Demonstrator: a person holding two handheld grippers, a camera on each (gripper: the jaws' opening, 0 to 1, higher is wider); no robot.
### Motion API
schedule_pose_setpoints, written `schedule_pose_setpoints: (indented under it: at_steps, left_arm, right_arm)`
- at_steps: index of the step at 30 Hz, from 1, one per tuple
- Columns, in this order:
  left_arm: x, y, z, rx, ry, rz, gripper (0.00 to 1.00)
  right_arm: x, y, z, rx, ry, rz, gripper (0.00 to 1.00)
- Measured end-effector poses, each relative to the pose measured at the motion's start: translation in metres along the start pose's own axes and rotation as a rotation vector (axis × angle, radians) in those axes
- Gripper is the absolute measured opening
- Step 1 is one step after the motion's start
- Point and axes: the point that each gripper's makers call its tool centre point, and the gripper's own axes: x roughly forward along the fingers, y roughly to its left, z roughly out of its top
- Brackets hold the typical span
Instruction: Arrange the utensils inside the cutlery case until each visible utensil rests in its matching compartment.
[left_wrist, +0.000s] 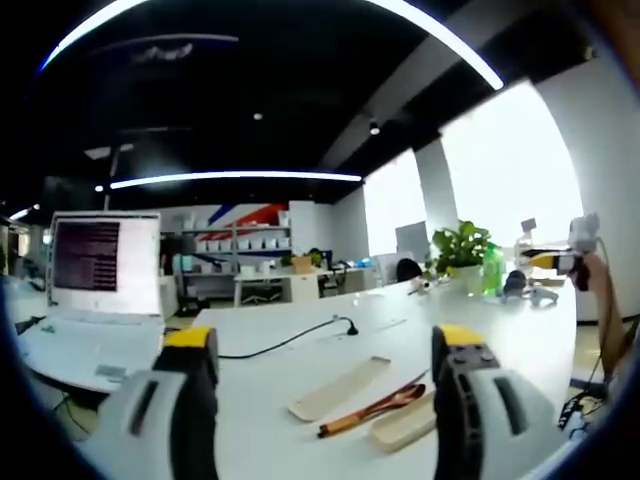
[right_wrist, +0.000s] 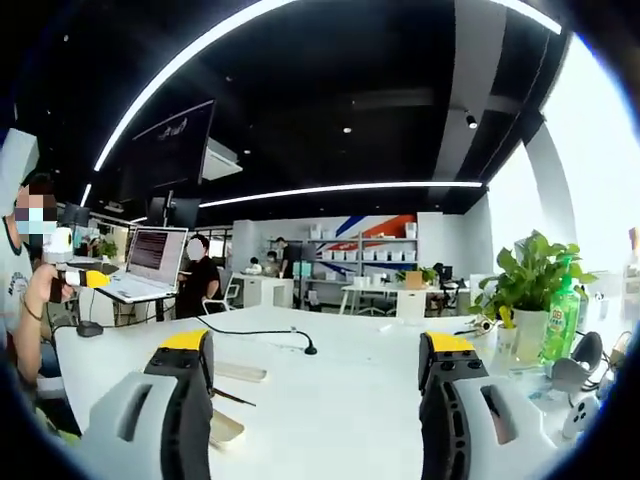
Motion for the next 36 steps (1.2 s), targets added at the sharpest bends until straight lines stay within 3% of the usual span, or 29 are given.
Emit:
schedule_pose_setpoints:
  at_steps: [5, 9, 11, 16, 18, 20, 23, 24, 29, 31, 32, 34, 36]
  left_arm:
    - [-0.001, 0.003, 0.0, 0.002, 0.002, 0.013, 0.92]
    - [0.002, 0.002, -0.003, 0.018, 0.008, 0.006, 0.87]
    - [0.002, 0.002, -0.005, 0.022, 0.015, 0.007, 0.86]
    - [0.005, 0.001, -0.007, 0.026, 0.024, -0.001, 0.86]
    - [0.006, 0.0, -0.008, 0.029, 0.03, -0.002, 0.86]
    - [0.006, 0.0, -0.009, 0.029, 0.032, -0.006, 0.86]
    - [0.005, 0.0, -0.007, 0.028, 0.029, -0.003, 0.86]
    - [0.005, 0.001, -0.006, 0.029, 0.025, -0.002, 0.86]
    - [0.004, 0.004, -0.003, 0.021, 0.012, 0.003, 0.86]
    - [0.005, 0.005, -0.004, 0.021, 0.015, 0.006, 0.85]
    - [0.006, 0.005, -0.005, 0.022, 0.019, 0.006, 0.85]
    - [0.007, 0.004, -0.008, 0.024, 0.028, -0.002, 0.85]
    - [0.01, 0.004, -0.014, 0.014, 0.048, -0.006, 0.85]
  right_arm:
    - [0.02, 0.021, 0.008, -0.058, 0.023, 0.091, 0.8]
    - [0.044, 0.045, 0.008, -0.134, 0.068, 0.212, 0.76]
    - [0.057, 0.056, 0.006, -0.133, 0.087, 0.272, 0.75]
    - [0.092, 0.08, 0.007, -0.183, 0.117, 0.426, 0.62]
    - [0.104, 0.095, 0.001, -0.185, 0.153, 0.501, 0.58]
    - [0.114, 0.108, -0.007, -0.189, 0.219, 0.545, 0.6]
    - [0.137, 0.12, -0.008, -0.355, 0.263, 0.568, 0.65]
    - [0.142, 0.126, -0.008, -0.375, 0.275, 0.58, 0.65]
    - [0.162, 0.156, -0.024, -0.443, 0.367, 0.695, 0.5]
    - [0.167, 0.167, -0.039, -0.452, 0.426, 0.742, 0.52]
    - [0.174, 0.169, -0.044, -0.449, 0.447, 0.752, 0.58]
    - [0.188, 0.181, -0.049, -0.46, 0.416, 0.796, 0.64]
    - [0.198, 0.189, -0.058, -0.467, 0.438, 0.814, 0.54]
